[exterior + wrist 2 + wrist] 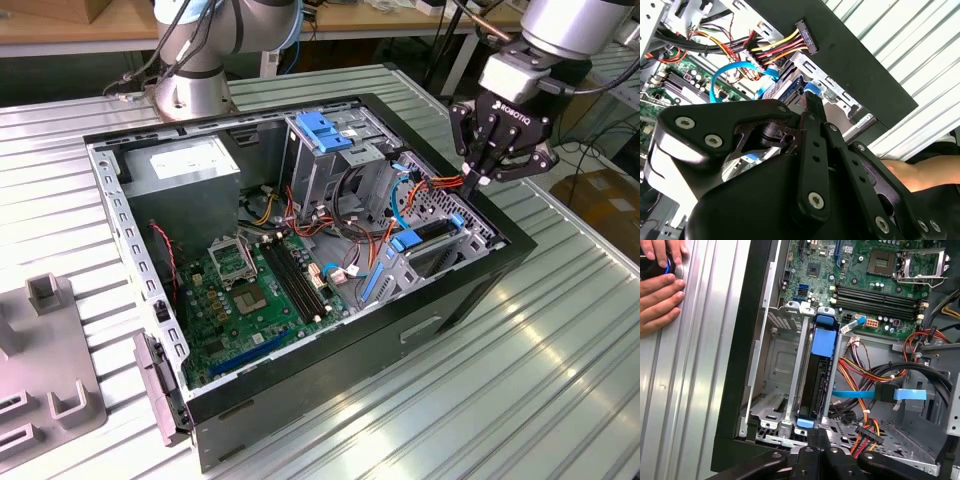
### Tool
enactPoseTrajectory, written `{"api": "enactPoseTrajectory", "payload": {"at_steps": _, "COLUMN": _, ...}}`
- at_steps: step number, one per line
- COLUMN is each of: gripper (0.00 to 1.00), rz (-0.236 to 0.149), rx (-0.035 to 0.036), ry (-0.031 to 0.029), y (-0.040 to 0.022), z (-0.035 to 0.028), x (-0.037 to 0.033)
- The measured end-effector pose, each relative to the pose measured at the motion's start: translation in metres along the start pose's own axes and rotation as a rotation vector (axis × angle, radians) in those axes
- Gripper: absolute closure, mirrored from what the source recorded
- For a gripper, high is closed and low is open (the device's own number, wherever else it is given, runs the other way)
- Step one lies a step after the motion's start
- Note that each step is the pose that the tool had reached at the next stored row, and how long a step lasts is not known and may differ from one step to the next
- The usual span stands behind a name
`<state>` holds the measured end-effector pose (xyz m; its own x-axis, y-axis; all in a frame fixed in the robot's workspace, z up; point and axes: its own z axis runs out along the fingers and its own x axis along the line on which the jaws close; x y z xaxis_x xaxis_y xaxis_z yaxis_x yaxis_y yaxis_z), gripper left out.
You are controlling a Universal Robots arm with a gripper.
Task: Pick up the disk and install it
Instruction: 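Insert the first disk wire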
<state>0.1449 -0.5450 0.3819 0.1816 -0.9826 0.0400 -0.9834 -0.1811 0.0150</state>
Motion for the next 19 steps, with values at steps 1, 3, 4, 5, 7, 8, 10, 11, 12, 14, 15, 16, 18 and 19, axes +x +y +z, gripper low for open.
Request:
{"api": "enactPoseTrajectory", "payload": {"at_steps": 1, "gripper": 0.89, "rz": -0.001, "rx": -0.0011, "ry": -0.0002, "y": -0.0003, "z": -0.0010, "x": -0.0001}}
{"api": "enactPoseTrajectory", "payload": {"at_steps": 3, "gripper": 0.89, "rz": -0.010, "rx": -0.0043, "ry": -0.0009, "y": -0.0011, "z": -0.0040, "x": 0.0001}}
{"api": "enactPoseTrajectory", "payload": {"at_steps": 4, "gripper": 0.89, "rz": -0.015, "rx": -0.0056, "ry": -0.0010, "y": -0.0014, "z": -0.0048, "x": 0.0000}}
{"api": "enactPoseTrajectory", "payload": {"at_steps": 5, "gripper": 0.89, "rz": -0.019, "rx": -0.0066, "ry": -0.0012, "y": -0.0017, "z": -0.0054, "x": 0.0001}}
{"api": "enactPoseTrajectory", "payload": {"at_steps": 7, "gripper": 0.89, "rz": -0.035, "rx": -0.0095, "ry": -0.0015, "y": -0.0026, "z": -0.0071, "x": 0.0003}}
{"api": "enactPoseTrajectory", "payload": {"at_steps": 8, "gripper": 0.89, "rz": -0.041, "rx": -0.0101, "ry": -0.0015, "y": -0.0027, "z": -0.0074, "x": 0.0004}}
{"api": "enactPoseTrajectory", "payload": {"at_steps": 10, "gripper": 0.89, "rz": -0.066, "rx": -0.0108, "ry": -0.0013, "y": -0.0035, "z": -0.0076, "x": 0.0005}}
{"api": "enactPoseTrajectory", "payload": {"at_steps": 11, "gripper": 0.89, "rz": -0.090, "rx": -0.0104, "ry": -0.0009, "y": -0.0037, "z": -0.0076, "x": 0.0006}}
{"api": "enactPoseTrajectory", "payload": {"at_steps": 12, "gripper": 0.89, "rz": -0.110, "rx": -0.0098, "ry": -0.0005, "y": -0.0039, "z": -0.0076, "x": 0.0006}}
{"api": "enactPoseTrajectory", "payload": {"at_steps": 14, "gripper": 0.89, "rz": -0.147, "rx": -0.0085, "ry": 0.0006, "y": -0.0041, "z": -0.0075, "x": 0.0006}}
{"api": "enactPoseTrajectory", "payload": {"at_steps": 15, "gripper": 0.89, "rz": -0.155, "rx": -0.0094, "ry": 0.0054, "y": -0.0041, "z": -0.0075, "x": 0.0005}}
{"api": "enactPoseTrajectory", "payload": {"at_steps": 16, "gripper": 0.89, "rz": -0.172, "rx": -0.0101, "ry": 0.0109, "y": -0.0052, "z": -0.0074, "x": 0.0003}}
{"api": "enactPoseTrajectory", "payload": {"at_steps": 18, "gripper": 0.89, "rz": -0.191, "rx": -0.0093, "ry": 0.0119, "y": -0.0065, "z": -0.0076, "x": -0.0002}}
{"api": "enactPoseTrajectory", "payload": {"at_steps": 19, "gripper": 0.89, "rz": -0.200, "rx": -0.0090, "ry": 0.0122, "y": -0.0070, "z": -0.0076, "x": -0.0002}}
